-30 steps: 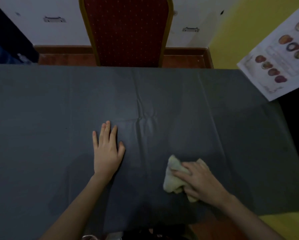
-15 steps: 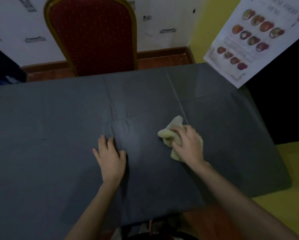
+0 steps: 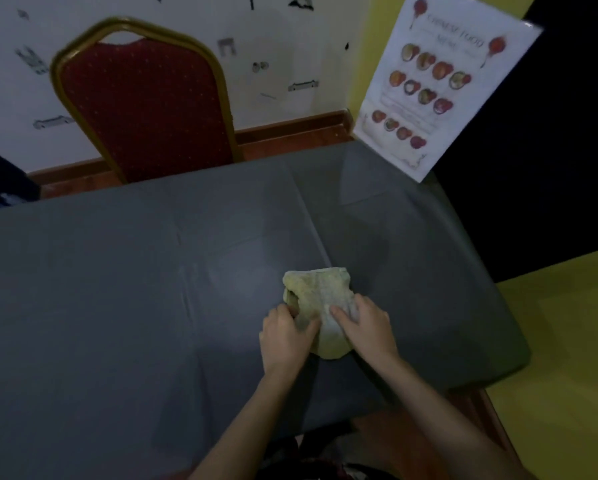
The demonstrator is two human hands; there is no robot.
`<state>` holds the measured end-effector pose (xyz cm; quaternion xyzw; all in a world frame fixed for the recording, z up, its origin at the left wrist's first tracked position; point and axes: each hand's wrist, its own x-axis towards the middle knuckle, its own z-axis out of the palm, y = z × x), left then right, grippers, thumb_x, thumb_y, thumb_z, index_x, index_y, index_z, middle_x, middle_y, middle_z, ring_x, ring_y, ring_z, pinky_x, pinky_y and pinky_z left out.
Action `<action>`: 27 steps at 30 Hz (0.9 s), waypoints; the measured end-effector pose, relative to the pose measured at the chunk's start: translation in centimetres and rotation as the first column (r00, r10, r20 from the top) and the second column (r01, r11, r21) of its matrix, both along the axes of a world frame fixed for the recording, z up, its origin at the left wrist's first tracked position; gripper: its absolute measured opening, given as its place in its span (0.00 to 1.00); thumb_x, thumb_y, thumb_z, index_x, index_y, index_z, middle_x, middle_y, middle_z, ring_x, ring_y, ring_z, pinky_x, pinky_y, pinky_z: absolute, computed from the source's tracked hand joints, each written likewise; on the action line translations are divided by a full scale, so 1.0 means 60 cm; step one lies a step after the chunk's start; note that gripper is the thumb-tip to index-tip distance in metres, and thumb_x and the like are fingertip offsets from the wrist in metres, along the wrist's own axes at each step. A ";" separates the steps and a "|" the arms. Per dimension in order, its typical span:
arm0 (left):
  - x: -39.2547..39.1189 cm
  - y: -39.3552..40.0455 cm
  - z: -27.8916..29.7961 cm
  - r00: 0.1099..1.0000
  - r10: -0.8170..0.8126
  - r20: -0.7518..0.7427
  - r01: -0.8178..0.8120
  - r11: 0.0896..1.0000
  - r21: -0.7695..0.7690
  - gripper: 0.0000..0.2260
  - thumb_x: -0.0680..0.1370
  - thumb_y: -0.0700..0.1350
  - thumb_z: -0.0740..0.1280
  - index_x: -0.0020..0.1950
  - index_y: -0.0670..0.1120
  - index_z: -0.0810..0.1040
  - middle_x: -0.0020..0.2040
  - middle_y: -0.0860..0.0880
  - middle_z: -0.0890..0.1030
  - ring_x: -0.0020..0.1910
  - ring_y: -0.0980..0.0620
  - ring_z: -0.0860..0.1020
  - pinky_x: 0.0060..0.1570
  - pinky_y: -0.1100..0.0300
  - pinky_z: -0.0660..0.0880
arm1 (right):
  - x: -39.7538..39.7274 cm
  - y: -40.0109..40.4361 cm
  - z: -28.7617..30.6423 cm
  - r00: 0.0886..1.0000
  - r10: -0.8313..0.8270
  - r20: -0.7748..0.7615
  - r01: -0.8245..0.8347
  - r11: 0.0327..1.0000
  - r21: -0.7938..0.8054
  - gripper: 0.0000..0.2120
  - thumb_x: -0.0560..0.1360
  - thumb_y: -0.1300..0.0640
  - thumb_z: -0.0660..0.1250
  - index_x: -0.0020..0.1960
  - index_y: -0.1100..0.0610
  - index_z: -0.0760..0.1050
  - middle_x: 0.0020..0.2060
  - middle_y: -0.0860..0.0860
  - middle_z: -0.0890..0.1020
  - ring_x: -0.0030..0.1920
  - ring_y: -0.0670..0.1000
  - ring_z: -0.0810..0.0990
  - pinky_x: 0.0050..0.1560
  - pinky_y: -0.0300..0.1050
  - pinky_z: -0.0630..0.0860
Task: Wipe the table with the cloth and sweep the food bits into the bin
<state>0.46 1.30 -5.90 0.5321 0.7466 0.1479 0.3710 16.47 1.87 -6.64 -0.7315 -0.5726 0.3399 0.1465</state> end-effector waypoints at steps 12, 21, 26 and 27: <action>0.206 0.031 0.026 0.932 -0.293 0.215 0.292 0.956 0.039 0.08 0.76 0.50 0.68 0.47 0.47 0.73 0.43 0.49 0.77 0.39 0.55 0.76 0.33 0.65 0.70 | 0.217 -0.042 0.020 0.927 -0.358 -0.111 0.367 0.928 0.069 0.16 0.76 0.42 0.67 0.44 0.56 0.75 0.40 0.49 0.79 0.43 0.50 0.79 0.44 0.49 0.76; 0.339 0.023 0.016 0.860 -0.459 0.222 0.464 0.885 0.034 0.10 0.76 0.50 0.68 0.51 0.45 0.76 0.44 0.49 0.80 0.42 0.52 0.80 0.44 0.54 0.80 | 0.376 -0.075 0.041 0.942 -0.336 0.019 0.335 0.931 -0.146 0.15 0.75 0.42 0.68 0.49 0.54 0.76 0.45 0.52 0.81 0.47 0.55 0.81 0.47 0.52 0.78; 0.282 0.048 0.043 0.885 -0.451 0.117 0.455 0.891 -0.002 0.12 0.78 0.51 0.65 0.45 0.43 0.76 0.41 0.48 0.79 0.41 0.50 0.78 0.43 0.53 0.78 | 0.335 -0.069 0.054 0.841 -0.373 0.393 0.239 0.906 0.349 0.20 0.74 0.47 0.69 0.60 0.57 0.75 0.55 0.54 0.77 0.55 0.55 0.75 0.53 0.52 0.71; 0.265 0.053 0.048 0.897 -0.437 0.061 0.437 0.899 0.012 0.11 0.79 0.48 0.63 0.44 0.41 0.75 0.42 0.46 0.79 0.43 0.47 0.78 0.44 0.52 0.76 | 0.317 -0.063 0.055 0.845 -0.333 0.420 0.157 0.903 0.399 0.17 0.75 0.49 0.69 0.59 0.57 0.75 0.53 0.54 0.77 0.54 0.56 0.75 0.53 0.52 0.71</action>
